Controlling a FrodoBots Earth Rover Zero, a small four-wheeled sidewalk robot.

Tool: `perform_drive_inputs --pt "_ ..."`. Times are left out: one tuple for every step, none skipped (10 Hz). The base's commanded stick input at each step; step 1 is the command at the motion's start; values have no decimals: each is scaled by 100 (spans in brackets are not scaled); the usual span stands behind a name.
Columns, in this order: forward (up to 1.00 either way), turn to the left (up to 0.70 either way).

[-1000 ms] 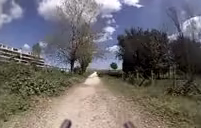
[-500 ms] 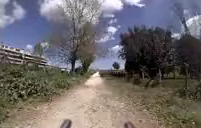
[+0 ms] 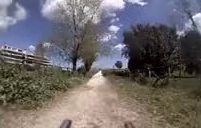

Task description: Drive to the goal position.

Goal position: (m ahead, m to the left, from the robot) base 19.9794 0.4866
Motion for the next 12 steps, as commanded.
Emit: perform_drive_inputs --pt "85 0" --pt "85 0" --pt "85 0" --pt "85 0" --pt "85 -32" --pt "85 -17" --pt "85 -6" --pt "85 -31" --pt "85 -17" --pt "85 -2" --pt "85 -32" --pt "85 -19"
